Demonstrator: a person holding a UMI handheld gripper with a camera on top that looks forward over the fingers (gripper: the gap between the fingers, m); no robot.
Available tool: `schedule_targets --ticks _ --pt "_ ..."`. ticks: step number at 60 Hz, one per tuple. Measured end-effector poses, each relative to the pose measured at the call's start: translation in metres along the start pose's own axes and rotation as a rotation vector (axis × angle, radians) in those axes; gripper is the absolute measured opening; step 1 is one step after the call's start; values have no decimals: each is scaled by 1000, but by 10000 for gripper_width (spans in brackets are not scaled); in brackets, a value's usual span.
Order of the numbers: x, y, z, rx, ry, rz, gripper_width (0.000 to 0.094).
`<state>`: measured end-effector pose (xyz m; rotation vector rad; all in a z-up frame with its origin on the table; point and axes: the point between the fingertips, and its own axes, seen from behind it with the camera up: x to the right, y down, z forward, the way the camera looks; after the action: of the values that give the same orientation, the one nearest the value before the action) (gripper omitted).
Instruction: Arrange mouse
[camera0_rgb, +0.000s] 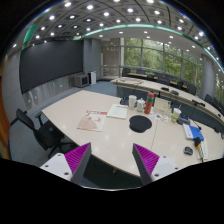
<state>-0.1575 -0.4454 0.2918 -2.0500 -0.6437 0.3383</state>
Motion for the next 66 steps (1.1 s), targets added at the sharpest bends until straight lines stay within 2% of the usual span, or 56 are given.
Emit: schedule_targets --ticks 16,30,40,49,66 --pt "110 64 10 -65 152 78 848" --pt "250 150 20 -143 327 164 849" --pt "358 180 53 -108 421 188 848" --pt "445 198 106 -86 433 191 844" --pt "539 239 180 -140 433 345 846"
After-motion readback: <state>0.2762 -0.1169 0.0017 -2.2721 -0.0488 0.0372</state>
